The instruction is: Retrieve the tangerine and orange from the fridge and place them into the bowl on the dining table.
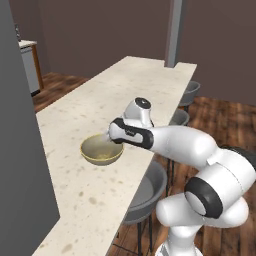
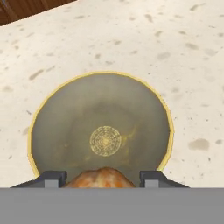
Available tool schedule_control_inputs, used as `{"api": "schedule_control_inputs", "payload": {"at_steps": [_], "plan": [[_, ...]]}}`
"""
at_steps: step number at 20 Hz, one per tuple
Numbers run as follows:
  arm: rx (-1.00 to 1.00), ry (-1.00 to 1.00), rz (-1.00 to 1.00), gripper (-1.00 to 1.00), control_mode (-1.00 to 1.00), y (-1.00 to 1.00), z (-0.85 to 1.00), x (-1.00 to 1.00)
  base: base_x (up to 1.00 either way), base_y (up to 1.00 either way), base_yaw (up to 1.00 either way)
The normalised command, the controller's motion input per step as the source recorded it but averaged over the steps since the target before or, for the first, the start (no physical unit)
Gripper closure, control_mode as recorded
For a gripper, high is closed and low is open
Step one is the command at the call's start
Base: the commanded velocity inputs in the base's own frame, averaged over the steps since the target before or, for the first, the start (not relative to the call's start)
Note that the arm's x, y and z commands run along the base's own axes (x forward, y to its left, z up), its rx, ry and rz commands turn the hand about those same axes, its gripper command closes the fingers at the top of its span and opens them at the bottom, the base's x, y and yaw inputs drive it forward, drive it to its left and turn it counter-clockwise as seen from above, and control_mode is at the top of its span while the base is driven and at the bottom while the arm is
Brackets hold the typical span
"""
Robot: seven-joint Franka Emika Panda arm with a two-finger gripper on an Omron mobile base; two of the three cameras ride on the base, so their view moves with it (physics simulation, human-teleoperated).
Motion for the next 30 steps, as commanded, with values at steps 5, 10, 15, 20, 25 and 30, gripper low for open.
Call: {"api": "schedule_control_inputs", "payload": {"at_steps": [5,10,15,20,25,30], "plan": [[-0.07,-0.03,0.0,1.0,-1.0,0.29,-0.22,0.0,0.0,0.0,0.0],[-0.07,-0.08,0.0,1.0,-1.0,0.24,-0.2,0.02,0.0,0.0,0.0],[-0.01,-0.02,0.0,1.0,-1.0,0.13,-0.03,0.19,0.0,0.0,0.0],[0.0,0.0,0.0,1.0,-1.0,0.03,-0.01,0.4,0.0,0.0,0.0],[-0.01,0.0,0.0,1.0,-1.0,0.09,-0.19,0.2,0.0,0.0,0.0],[-0.03,0.0,0.0,-1.0,-1.0,0.22,-0.21,0.0,0.0,0.0,0.0]]}}
